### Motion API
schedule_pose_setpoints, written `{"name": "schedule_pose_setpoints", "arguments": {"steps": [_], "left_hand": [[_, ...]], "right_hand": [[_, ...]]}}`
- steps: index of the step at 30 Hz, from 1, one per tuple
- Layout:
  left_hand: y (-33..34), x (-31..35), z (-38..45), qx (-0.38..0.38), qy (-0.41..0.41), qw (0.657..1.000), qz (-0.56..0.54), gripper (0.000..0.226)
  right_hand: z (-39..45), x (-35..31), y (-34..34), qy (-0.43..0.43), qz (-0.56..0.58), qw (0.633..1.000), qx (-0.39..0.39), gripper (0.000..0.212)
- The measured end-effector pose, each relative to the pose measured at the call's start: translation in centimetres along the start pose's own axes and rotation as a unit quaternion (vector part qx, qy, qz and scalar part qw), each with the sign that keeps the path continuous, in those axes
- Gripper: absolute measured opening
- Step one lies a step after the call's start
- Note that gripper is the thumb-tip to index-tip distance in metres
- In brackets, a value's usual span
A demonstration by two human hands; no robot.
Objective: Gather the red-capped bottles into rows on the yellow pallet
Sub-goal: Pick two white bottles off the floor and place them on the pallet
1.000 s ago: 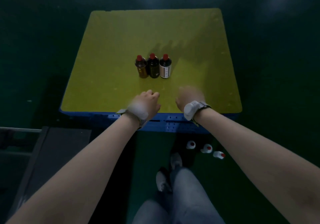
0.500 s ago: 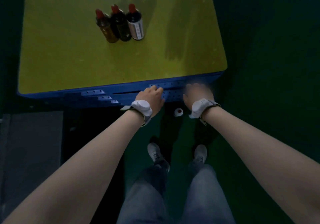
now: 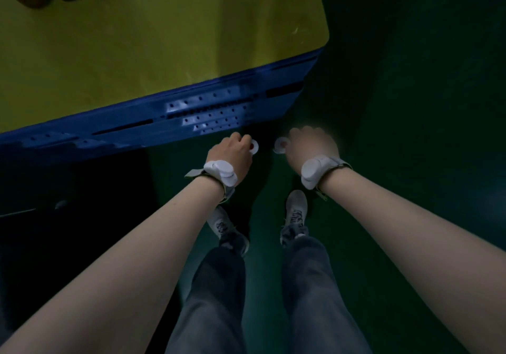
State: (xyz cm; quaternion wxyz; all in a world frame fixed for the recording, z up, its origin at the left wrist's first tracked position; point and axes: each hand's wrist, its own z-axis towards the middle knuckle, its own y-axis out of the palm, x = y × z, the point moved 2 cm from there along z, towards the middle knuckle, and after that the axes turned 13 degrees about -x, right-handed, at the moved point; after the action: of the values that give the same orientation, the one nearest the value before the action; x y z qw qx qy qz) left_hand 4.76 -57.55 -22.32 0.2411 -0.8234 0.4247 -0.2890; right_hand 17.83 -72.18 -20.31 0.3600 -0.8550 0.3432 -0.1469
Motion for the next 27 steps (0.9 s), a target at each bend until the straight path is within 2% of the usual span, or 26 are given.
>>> {"name": "schedule_pose_setpoints", "arguments": {"steps": [7, 12, 18, 20, 24, 27], "left_hand": [[7.1, -1.2, 9.1, 0.008, -0.042, 0.997, -0.069, 0.042], [12.9, -2.9, 16.9, -0.010, -0.060, 0.993, -0.100, 0.044], [17.7, -4.5, 23.8, -0.027, -0.082, 0.989, -0.123, 0.060], [19.8, -5.2, 27.0, -0.029, -0.076, 0.990, -0.116, 0.059], [21.7, -5.2, 29.1, -0.065, -0.082, 0.986, -0.133, 0.058], [23.1, -5.5, 29.7, -0.089, -0.090, 0.987, -0.104, 0.056]], "right_hand": [[9.1, 3.1, 7.0, 0.000, 0.033, 0.998, -0.058, 0.023], [17.4, 4.0, 13.7, -0.003, 0.055, 0.989, -0.139, 0.038], [24.7, 4.4, 20.5, -0.037, 0.076, 0.984, -0.154, 0.036], [28.2, 4.5, 23.5, -0.037, 0.082, 0.986, -0.140, 0.035], [30.4, 5.0, 26.1, -0.034, 0.077, 0.986, -0.147, 0.032], [31.8, 5.3, 28.0, -0.039, 0.075, 0.985, -0.153, 0.032]]}}
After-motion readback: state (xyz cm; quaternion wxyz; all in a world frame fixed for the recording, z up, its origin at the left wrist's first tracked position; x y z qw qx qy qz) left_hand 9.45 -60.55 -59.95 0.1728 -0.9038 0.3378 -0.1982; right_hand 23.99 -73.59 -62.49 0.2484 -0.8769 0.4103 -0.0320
